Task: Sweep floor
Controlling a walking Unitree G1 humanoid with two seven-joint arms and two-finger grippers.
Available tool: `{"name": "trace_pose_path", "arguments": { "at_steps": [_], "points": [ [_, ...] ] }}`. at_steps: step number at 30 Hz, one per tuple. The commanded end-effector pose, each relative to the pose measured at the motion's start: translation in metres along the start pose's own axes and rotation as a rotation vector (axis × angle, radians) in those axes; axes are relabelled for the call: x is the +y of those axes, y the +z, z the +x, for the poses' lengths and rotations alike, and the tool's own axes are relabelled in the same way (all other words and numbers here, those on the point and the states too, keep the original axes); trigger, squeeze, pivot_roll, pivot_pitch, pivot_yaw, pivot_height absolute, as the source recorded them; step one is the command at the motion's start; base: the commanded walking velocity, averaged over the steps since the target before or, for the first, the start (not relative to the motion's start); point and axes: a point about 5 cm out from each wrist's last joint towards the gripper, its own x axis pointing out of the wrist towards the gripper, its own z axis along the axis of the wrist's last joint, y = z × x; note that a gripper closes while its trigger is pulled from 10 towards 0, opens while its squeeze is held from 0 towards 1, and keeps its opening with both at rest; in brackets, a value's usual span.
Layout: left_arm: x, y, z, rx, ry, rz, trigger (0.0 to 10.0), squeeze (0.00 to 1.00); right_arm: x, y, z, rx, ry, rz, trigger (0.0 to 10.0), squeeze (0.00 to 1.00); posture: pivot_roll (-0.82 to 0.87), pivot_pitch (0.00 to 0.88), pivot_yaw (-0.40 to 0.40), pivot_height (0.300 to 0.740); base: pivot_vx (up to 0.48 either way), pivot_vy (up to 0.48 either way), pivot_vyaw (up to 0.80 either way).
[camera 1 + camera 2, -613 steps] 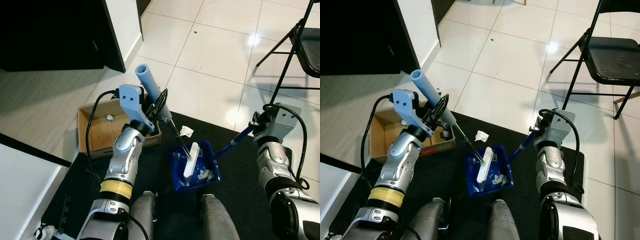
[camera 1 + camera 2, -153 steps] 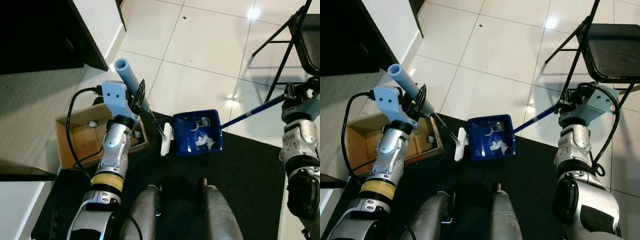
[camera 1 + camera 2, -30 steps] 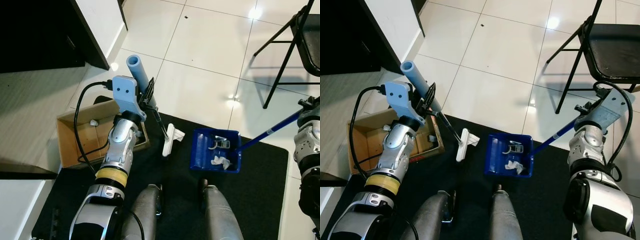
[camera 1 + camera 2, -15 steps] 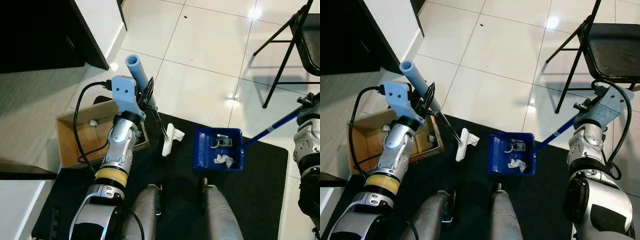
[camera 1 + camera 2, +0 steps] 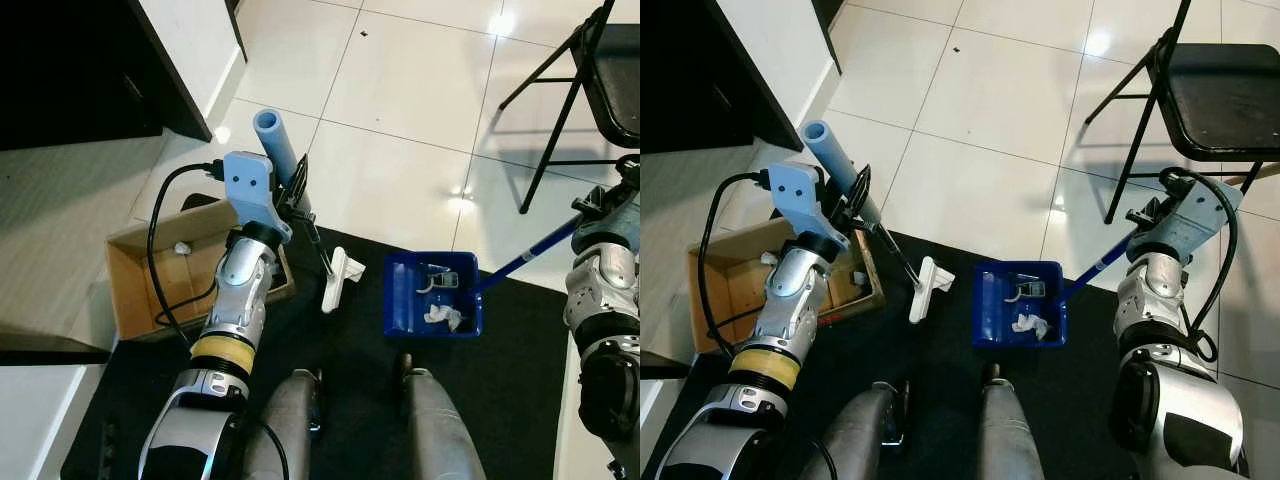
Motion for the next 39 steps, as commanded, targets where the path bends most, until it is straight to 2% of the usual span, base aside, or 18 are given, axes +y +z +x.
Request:
{"name": "trace_pose_path", "arguments": {
  "at_steps": [1, 5, 7, 12, 16, 17, 20, 22, 25, 28, 29, 33, 36, 39],
  "points": [
    [-0.009, -0.007, -0.004, 0.010, -0.020, -0.040, 10.0, 0.00, 0.005, -0.015, -0.008, 0.044, 0.021, 0.032, 10.0, 0.00, 0.09, 0.388, 0.033, 0.740, 0.000, 0.000, 0.00],
    [-0.016, -0.011, -0.005, 0.032, -0.046, -0.066, 10.0, 0.00, 0.007, -0.019, -0.010, 0.052, 0.018, 0.040, 10.0, 0.00, 0.09, 0.389, 0.032, 0.740, 0.000, 0.000, 0.00],
    [-0.031, -0.023, -0.009, 0.105, -0.099, -0.094, 10.0, 0.00, 0.009, -0.026, -0.014, 0.074, 0.007, 0.053, 10.0, 0.00, 0.09, 0.389, 0.032, 0.740, 0.000, 0.000, 0.00],
    [-0.057, -0.035, -0.017, 0.175, -0.176, -0.146, 10.0, 0.00, 0.014, -0.031, -0.018, 0.090, 0.019, 0.057, 10.0, 0.00, 0.09, 0.389, 0.031, 0.740, 0.000, 0.000, 0.00],
    [-0.070, -0.035, -0.018, 0.179, -0.212, -0.187, 10.0, 0.00, 0.014, -0.032, -0.018, 0.092, 0.021, 0.057, 10.0, 0.00, 0.09, 0.389, 0.031, 0.740, 0.000, 0.000, 0.00],
    [-0.084, -0.029, -0.017, 0.156, -0.252, -0.233, 10.0, 0.00, 0.015, -0.032, -0.018, 0.093, 0.023, 0.056, 10.0, 0.00, 0.09, 0.386, 0.030, 0.740, 0.000, 0.000, 0.00],
    [-0.093, -0.016, -0.010, 0.107, -0.274, -0.274, 10.0, 0.00, 0.014, -0.032, -0.018, 0.093, 0.025, 0.053, 10.0, 0.00, 0.09, 0.384, 0.030, 0.740, 0.000, 0.000, 0.00],
    [-0.094, -0.013, -0.009, 0.096, -0.272, -0.285, 10.0, 0.00, 0.014, -0.032, -0.018, 0.093, 0.024, 0.053, 10.0, 0.00, 0.09, 0.383, 0.029, 0.740, 0.000, 0.000, 0.00],
    [-0.087, 0.007, 0.008, 0.031, -0.187, -0.345, 10.0, 0.00, 0.013, -0.031, -0.017, 0.091, 0.023, 0.051, 10.0, 0.00, 0.09, 0.379, 0.028, 0.740, 0.000, 0.000, 0.00],
    [-0.080, 0.016, 0.016, 0.005, -0.137, -0.350, 10.0, 0.00, 0.013, -0.031, -0.017, 0.091, 0.023, 0.051, 10.0, 0.00, 0.09, 0.376, 0.027, 0.740, 0.000, 0.000, 0.00],
    [-0.074, 0.022, 0.022, -0.011, -0.087, -0.343, 10.0, 0.00, 0.013, -0.031, -0.017, 0.091, 0.023, 0.050, 10.0, 0.00, 0.09, 0.374, 0.027, 0.740, 0.000, 0.000, 0.00],
    [-0.058, 0.029, 0.030, -0.033, 0.019, -0.311, 10.0, 0.00, 0.014, -0.031, -0.017, 0.089, 0.025, 0.051, 10.0, 0.00, 0.09, 0.370, 0.027, 0.740, 0.000, 0.000, 0.00],
    [-0.051, 0.031, 0.031, -0.037, 0.037, -0.304, 10.0, 0.00, 0.014, -0.031, -0.017, 0.088, 0.026, 0.052, 10.0, 0.00, 0.09, 0.367, 0.027, 0.740, 0.000, 0.000, 0.00],
    [-0.045, 0.035, 0.031, -0.050, -0.016, -0.336, 10.0, 0.00, 0.015, -0.031, -0.017, 0.089, 0.029, 0.056, 10.0, 0.00, 0.09, 0.362, 0.025, 0.740, 0.000, 0.000, 0.00]
  ]
}}
